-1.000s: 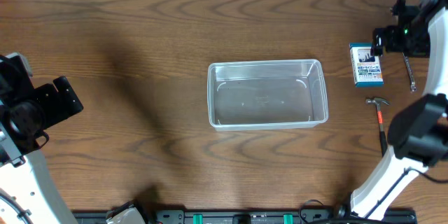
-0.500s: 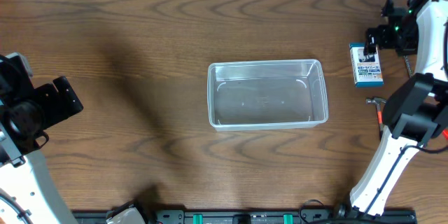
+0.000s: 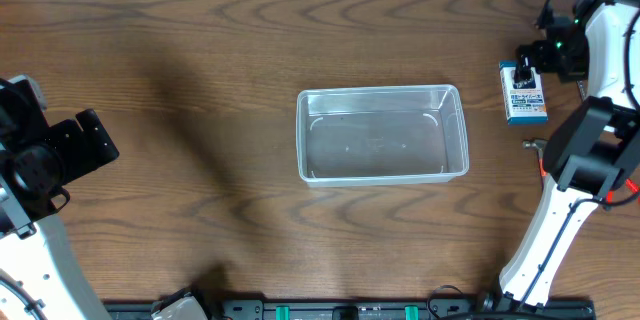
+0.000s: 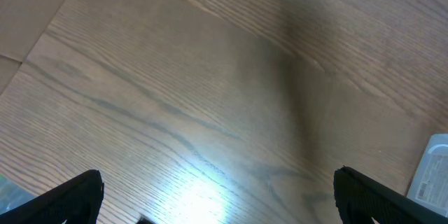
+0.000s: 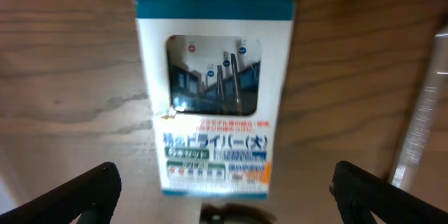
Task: Pack container
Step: 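Lower the right gripper and grasp the blue-and-white screwdriver box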
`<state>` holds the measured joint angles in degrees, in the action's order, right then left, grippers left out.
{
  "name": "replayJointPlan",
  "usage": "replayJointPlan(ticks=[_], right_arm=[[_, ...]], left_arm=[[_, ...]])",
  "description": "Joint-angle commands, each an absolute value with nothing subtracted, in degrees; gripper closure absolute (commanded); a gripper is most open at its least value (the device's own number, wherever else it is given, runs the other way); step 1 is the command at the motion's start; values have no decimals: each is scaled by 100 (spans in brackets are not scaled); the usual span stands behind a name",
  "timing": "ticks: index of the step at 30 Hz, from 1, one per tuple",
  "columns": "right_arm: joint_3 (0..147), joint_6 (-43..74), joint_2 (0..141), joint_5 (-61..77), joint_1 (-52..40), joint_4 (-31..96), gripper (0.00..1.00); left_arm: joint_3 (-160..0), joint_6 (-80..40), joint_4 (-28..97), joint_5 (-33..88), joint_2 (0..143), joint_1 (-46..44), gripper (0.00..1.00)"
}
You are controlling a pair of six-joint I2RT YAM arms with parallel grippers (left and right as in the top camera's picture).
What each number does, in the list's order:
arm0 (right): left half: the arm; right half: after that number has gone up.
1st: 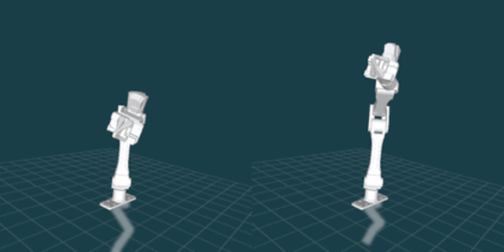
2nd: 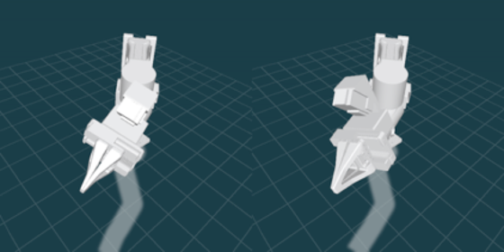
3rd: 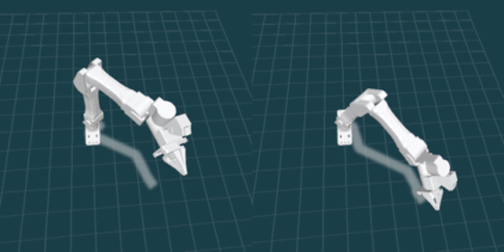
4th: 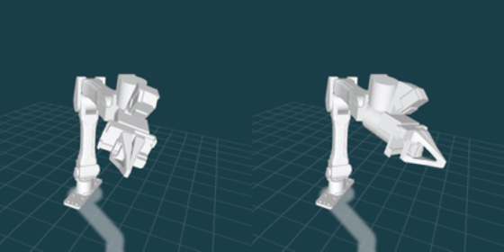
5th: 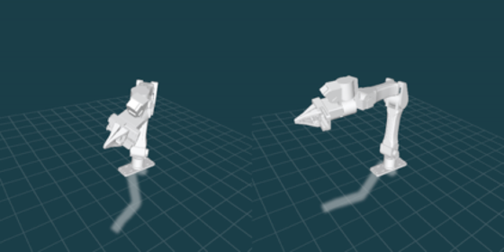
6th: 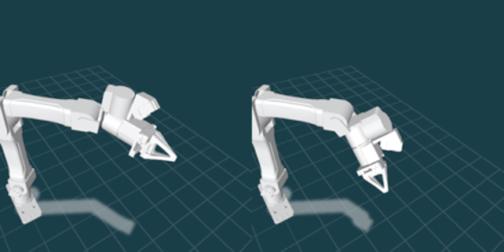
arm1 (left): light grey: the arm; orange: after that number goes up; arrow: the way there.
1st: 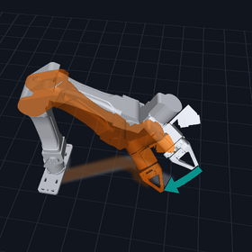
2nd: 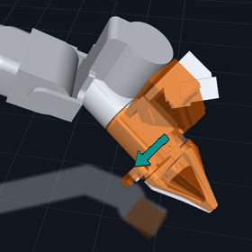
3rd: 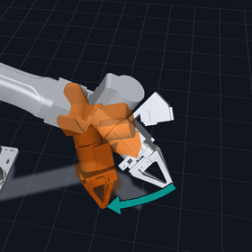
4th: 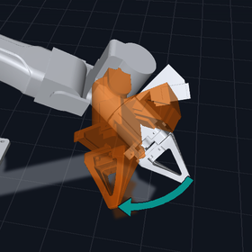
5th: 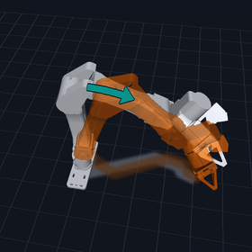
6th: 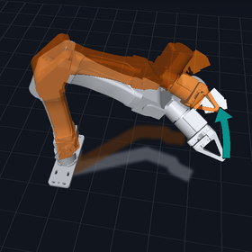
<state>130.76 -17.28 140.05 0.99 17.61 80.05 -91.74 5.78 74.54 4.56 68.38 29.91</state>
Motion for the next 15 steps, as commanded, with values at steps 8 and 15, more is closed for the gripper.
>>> replayJointPlan(ticks=[8,15], right_arm=[[13157,-1332,14263,25,1667,7865,1],[13157,-1328,14309,25,1627,7808,1]], left_arm=[[-9238,506,7452,497,6860,3020,2],[-9238,506,7452,499,6860,3020,2]])
